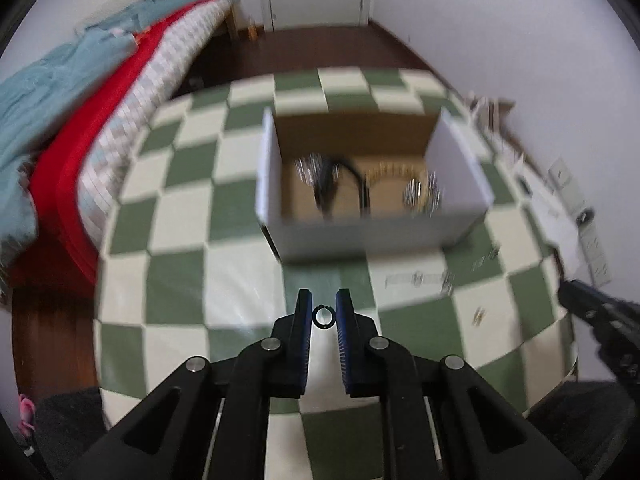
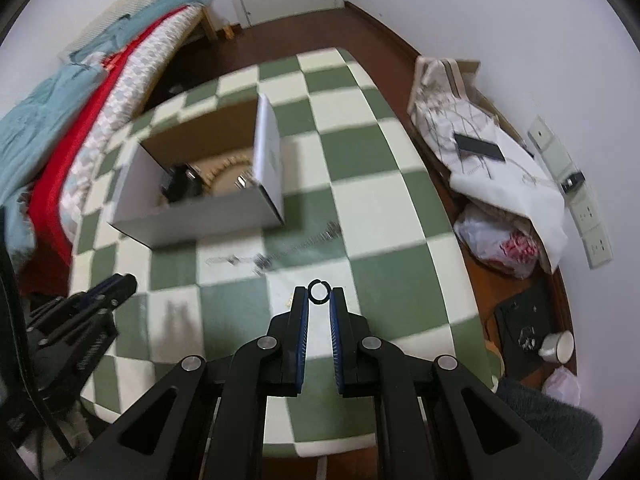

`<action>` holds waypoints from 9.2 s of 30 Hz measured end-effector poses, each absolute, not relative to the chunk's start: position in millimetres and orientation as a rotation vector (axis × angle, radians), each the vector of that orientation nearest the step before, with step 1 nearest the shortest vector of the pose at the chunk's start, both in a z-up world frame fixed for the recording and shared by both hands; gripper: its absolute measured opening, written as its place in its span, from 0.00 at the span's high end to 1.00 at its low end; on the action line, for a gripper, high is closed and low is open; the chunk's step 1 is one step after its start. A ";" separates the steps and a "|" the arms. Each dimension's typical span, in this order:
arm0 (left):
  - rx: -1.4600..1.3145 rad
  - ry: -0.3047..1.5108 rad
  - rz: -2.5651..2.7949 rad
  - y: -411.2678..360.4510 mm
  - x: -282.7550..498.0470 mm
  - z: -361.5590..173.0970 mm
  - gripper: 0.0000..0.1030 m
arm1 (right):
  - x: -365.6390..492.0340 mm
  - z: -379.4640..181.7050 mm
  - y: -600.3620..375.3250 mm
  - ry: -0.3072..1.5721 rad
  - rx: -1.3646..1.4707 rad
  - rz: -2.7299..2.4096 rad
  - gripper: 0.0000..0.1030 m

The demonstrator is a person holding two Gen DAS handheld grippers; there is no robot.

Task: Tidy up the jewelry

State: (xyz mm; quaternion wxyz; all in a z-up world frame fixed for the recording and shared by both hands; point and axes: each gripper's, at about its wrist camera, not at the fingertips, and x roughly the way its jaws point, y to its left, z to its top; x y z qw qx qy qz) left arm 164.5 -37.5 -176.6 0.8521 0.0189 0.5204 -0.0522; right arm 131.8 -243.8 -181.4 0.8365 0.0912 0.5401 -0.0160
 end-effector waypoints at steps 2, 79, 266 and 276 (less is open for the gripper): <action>0.010 1.066 -0.109 -28.8 177.8 -158.0 0.91 | 142.1 -167.6 -239.9 1.113 0.208 0.000 0.89; 0.286 1.002 0.296 -10.9 157.7 -183.6 0.00 | 139.5 -242.3 -237.5 1.230 0.193 -0.033 0.42; -0.047 0.887 -0.023 7.3 71.5 51.7 0.00 | 54.0 66.6 -208.3 0.907 -0.008 -0.029 0.00; -0.032 0.896 0.012 6.5 76.0 68.0 0.00 | 55.4 99.6 -211.9 0.897 -0.014 -0.026 0.00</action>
